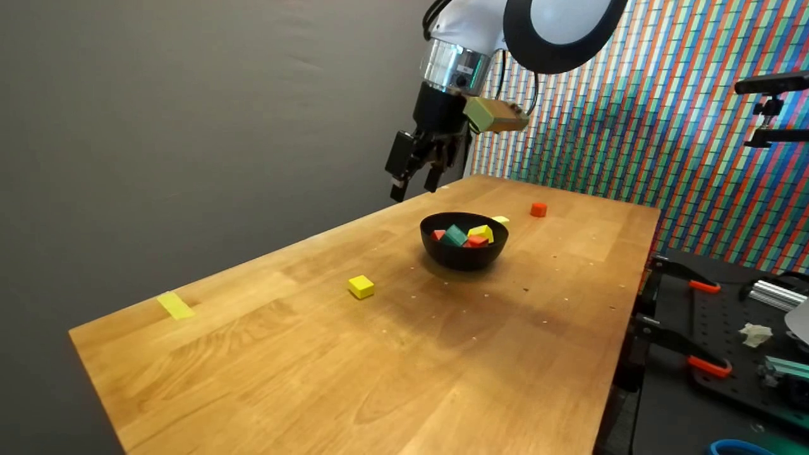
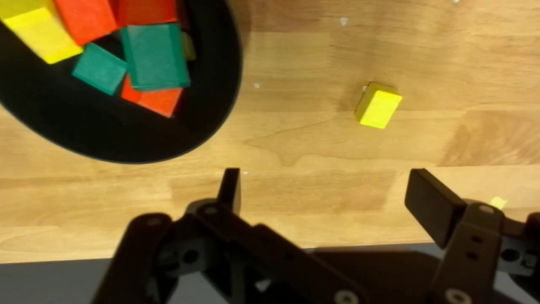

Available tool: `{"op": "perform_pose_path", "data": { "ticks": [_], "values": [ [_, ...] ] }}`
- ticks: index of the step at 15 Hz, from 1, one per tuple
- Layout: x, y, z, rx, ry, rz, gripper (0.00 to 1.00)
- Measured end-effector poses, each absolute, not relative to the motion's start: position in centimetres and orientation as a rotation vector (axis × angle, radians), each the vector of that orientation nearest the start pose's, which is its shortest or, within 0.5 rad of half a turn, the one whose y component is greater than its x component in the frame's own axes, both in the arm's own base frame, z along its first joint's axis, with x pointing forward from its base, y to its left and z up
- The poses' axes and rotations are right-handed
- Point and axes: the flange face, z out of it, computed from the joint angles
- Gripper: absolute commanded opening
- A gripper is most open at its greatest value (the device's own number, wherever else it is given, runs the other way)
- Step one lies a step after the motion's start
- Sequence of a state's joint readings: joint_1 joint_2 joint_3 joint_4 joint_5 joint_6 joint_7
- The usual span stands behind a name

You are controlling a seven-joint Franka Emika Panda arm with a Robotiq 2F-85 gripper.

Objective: Put all the blocks on the table in the black bowl

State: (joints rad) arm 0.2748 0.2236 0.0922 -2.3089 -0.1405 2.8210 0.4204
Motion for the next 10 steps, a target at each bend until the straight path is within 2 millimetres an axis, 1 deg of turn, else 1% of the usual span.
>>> {"op": "perform_pose_path", "data": {
  "ticks": [2,7,10],
  "values": [
    [51.9,22.2,26.4,-3.027,-0.118,-0.372,1.0],
    [54.9,25.8,20.4,-3.085,-0.166,-0.143,1.0],
    [56.5,27.9,17.8,-3.118,-0.202,-0.052,1.0]
  ]
}}
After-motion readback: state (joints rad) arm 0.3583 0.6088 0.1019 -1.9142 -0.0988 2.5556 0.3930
